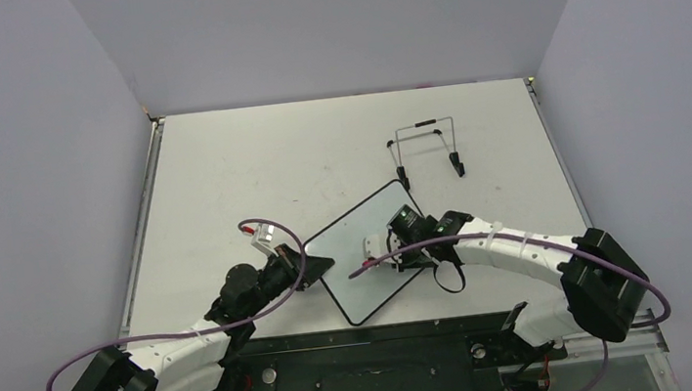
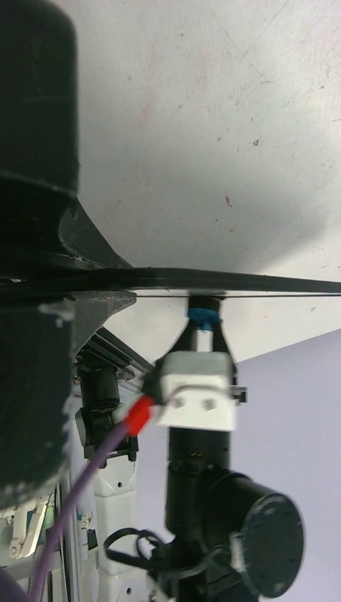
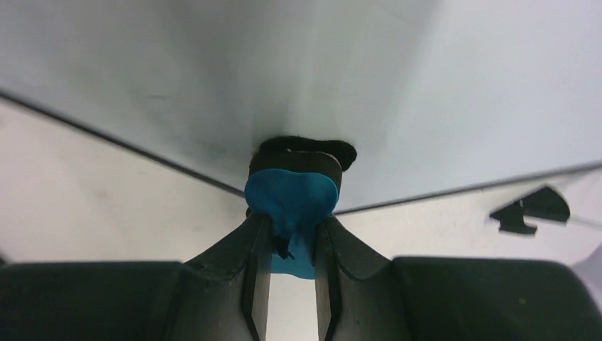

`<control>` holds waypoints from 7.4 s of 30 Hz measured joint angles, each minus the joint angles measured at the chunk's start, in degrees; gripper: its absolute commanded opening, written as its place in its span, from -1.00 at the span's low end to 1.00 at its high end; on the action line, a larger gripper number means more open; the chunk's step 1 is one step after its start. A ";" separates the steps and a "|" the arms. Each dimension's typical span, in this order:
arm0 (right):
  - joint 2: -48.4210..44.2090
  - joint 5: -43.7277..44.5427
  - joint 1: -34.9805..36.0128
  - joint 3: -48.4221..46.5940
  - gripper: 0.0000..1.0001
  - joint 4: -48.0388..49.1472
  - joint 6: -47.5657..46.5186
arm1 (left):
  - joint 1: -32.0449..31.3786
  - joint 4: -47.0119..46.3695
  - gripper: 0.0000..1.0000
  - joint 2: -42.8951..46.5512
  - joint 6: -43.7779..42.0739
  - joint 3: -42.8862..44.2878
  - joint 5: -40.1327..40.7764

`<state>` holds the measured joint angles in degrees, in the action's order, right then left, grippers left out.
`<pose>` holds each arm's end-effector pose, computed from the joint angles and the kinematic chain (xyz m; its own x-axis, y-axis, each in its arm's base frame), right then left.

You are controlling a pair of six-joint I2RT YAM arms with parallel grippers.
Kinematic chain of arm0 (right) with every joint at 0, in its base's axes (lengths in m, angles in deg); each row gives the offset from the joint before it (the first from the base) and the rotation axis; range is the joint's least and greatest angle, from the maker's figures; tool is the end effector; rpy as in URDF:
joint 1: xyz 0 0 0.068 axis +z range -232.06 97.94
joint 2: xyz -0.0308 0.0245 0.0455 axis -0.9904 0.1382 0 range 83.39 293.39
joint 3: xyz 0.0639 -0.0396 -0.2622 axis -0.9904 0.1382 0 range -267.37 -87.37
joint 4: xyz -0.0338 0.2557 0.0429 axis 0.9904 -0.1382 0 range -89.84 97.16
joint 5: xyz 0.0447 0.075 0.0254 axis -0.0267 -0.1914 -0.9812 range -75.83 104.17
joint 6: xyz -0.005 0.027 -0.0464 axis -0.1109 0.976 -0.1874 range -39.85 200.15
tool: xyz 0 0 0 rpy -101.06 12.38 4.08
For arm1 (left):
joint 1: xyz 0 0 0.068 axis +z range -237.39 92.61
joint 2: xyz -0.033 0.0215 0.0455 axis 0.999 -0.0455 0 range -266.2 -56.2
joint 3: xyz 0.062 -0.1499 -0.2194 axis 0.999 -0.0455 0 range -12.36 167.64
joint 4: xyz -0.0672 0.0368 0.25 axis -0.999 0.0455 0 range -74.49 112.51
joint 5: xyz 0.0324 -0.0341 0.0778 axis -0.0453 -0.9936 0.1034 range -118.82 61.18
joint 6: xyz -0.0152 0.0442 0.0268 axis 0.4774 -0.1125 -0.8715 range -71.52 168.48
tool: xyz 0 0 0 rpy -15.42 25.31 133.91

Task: Erase the whiteboard
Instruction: Erase the whiteboard at the center of the board, then place the whiteboard eraser at the center of the board, then place the whiteboard on the whiteboard stand.

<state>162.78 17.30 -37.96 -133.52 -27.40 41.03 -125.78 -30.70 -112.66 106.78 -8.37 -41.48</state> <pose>0.1813 0.1730 0.1874 -0.0868 -0.9614 -0.2611 -0.9471 0.1610 -0.2777 0.1356 -0.1172 0.1640 -0.7058 -0.4999 -0.5019 0.3353 0.3884 -0.8583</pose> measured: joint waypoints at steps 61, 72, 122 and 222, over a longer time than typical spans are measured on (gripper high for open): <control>-6.05 -20.22 -35.04 -3.52 -0.93 -6.12 0.37 | 0.26 23.87 -1.00 22.32 -20.20 4.55 2.84; 9.68 -21.86 -43.39 -3.67 0.60 -9.18 0.94 | 0.66 22.75 -1.00 8.31 -26.25 14.82 1.22; 7.02 -26.99 -50.80 -6.58 0.51 -13.62 1.01 | 12.35 2.75 -1.00 -59.87 -20.90 75.56 -28.50; -14.34 -35.34 -62.84 -6.58 0.81 -17.81 -2.49 | 21.27 1.75 0.01 -53.55 -24.61 69.16 -28.37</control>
<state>148.45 -18.04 -100.80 -140.10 -45.22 38.54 -104.52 -28.96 -166.21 82.17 60.79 -69.85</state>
